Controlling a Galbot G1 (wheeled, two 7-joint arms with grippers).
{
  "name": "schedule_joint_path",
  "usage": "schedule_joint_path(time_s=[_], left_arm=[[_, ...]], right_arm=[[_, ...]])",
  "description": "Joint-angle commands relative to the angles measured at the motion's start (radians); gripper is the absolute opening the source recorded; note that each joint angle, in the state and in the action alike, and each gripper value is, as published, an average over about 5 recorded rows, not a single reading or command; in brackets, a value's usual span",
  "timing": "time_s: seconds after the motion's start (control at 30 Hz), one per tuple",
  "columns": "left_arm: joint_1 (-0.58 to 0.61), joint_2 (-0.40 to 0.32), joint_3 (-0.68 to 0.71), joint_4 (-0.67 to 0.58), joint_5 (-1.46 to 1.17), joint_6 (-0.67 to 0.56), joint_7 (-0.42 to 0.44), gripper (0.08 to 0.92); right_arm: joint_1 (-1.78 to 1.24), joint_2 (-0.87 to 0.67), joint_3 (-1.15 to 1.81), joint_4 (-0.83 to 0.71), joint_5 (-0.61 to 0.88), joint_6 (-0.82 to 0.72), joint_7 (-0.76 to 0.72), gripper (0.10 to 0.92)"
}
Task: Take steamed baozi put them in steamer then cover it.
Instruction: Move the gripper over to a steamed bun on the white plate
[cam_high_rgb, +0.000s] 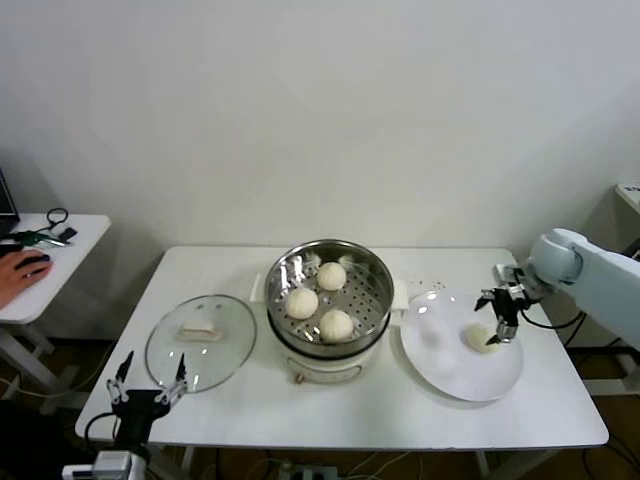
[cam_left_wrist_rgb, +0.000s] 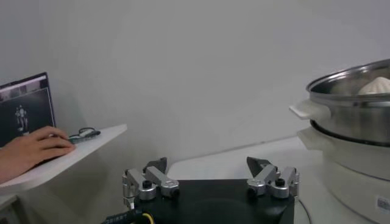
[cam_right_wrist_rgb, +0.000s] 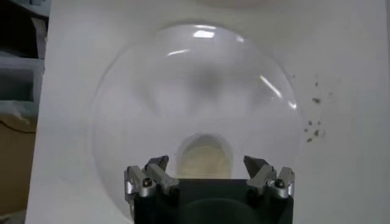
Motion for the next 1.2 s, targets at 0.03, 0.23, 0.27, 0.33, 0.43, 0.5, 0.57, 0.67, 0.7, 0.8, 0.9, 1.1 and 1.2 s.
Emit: schedule_joint_path(time_s=[0.03,0.23,0.27,0.33,0.43,0.5,0.57,0.67,0.7,0.8,0.9,1.1,1.2], left_arm=[[-0.008,-0.002,0.000,0.004,0.005,0.007,-0.001,0.823],[-0.013,-0.007,0.005,0.008,0.013,0.009,-0.002,0.823],[-0.012,-0.007,0.005,0.008,0.014,0.009,-0.002,0.823],[-0.010,-0.008,0.006,0.008,0.016,0.009,-0.002,0.823],[-0.009,-0.009,0.006,0.008,0.017,0.009,-0.002,0.823],[-0.008,-0.009,0.005,0.008,0.018,0.009,-0.002,0.823],[-0.007,-0.009,0.006,0.008,0.018,0.009,-0.002,0.823],[-0.006,-0.008,0.006,0.008,0.019,0.008,-0.002,0.823],[-0.006,-0.008,0.006,0.007,0.019,0.008,-0.002,0.823],[-0.006,-0.006,0.006,0.007,0.020,0.009,-0.002,0.823],[-0.007,-0.004,0.006,0.007,0.020,0.009,-0.002,0.823],[-0.006,-0.004,0.007,0.006,0.020,0.009,-0.002,0.823],[-0.004,-0.003,0.009,0.003,0.025,0.010,-0.003,0.823]], right_arm=[[-0.110,0.059,0.092,-0.145,-0.081,0.020,0.001,0.823],[-0.104,0.115,0.107,-0.197,-0.108,0.042,-0.001,0.823],[-0.105,0.124,0.113,-0.205,-0.119,0.047,-0.002,0.823],[-0.109,0.143,0.126,-0.221,-0.143,0.059,-0.003,0.823],[-0.110,0.167,0.141,-0.247,-0.183,0.077,-0.006,0.823],[-0.110,0.179,0.143,-0.260,-0.203,0.086,-0.009,0.823],[-0.110,0.186,0.140,-0.265,-0.210,0.088,-0.013,0.823],[-0.112,0.192,0.132,-0.265,-0.214,0.086,-0.017,0.823],[-0.112,0.193,0.128,-0.264,-0.214,0.086,-0.019,0.823],[-0.113,0.192,0.121,-0.260,-0.215,0.083,-0.024,0.823],[-0.112,0.190,0.118,-0.260,-0.215,0.083,-0.027,0.820],[-0.108,0.184,0.118,-0.259,-0.208,0.079,-0.030,0.742],[-0.100,0.182,0.115,-0.253,-0.190,0.073,-0.028,0.706]])
